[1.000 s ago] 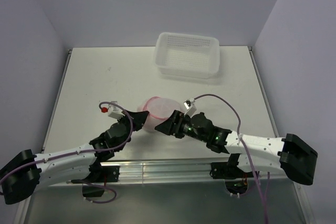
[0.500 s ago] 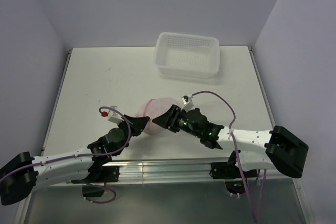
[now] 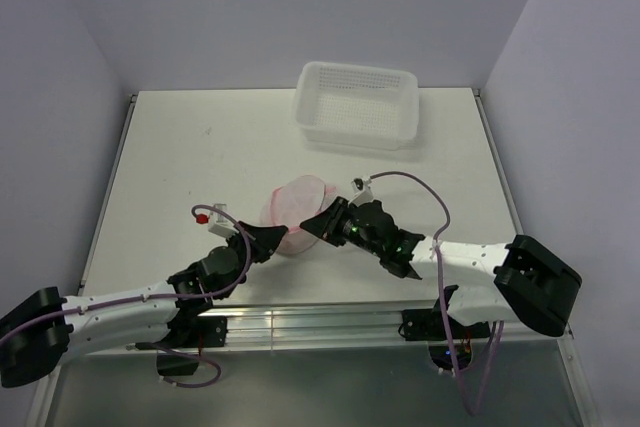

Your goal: Place the bra in the laundry bag and zip it closed

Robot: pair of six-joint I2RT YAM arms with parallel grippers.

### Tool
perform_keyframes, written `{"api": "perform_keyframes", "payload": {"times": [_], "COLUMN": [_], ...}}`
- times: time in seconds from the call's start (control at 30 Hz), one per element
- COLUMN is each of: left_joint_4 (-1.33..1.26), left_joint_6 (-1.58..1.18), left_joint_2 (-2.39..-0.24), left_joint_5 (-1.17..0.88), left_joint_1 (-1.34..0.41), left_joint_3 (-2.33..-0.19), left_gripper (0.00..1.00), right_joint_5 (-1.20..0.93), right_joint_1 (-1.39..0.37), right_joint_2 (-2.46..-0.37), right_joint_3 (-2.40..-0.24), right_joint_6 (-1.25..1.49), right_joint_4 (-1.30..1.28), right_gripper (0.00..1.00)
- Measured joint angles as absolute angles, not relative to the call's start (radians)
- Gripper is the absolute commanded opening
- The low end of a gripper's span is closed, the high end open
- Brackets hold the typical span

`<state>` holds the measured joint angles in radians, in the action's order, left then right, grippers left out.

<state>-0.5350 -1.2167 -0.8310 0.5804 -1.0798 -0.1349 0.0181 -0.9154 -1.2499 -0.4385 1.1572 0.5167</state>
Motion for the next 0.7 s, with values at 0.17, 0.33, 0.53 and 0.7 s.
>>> {"api": "perform_keyframes", "payload": {"times": [0.17, 0.33, 0.53, 0.7], "left_joint_4": [-0.533, -0.481, -0.348, -0.235], "left_joint_6": [-1.216, -1.213, -1.208, -1.209], "left_joint_2": [-0.823, -0.773, -0.648, -0.550], "left_joint_5": [0.579, 0.586, 0.607, 0.611], "left_joint_1": [-1.086, -1.086, -1.086, -1.086], "left_joint_3": [-0.134, -0.134, -0.134, -0.134], "left_gripper": [0.00, 0.00, 0.00, 0.00], "right_joint_5": [-0.001, -0.048, -0.142, -0.268], "right_joint_1": [-0.884, -0.823, -0.665, -0.539], "right_joint_2": [-1.254, -1.254, -1.252, -1.280], "right_joint_3": [-0.436, -0.424, -0.421, -0.467], "right_joint_6": [1.151, 1.124, 1.032, 0.952], "right_joint_4": [0.525, 0.538, 0.502, 0.439], "right_gripper": [0.00, 0.00, 0.00, 0.00]}}
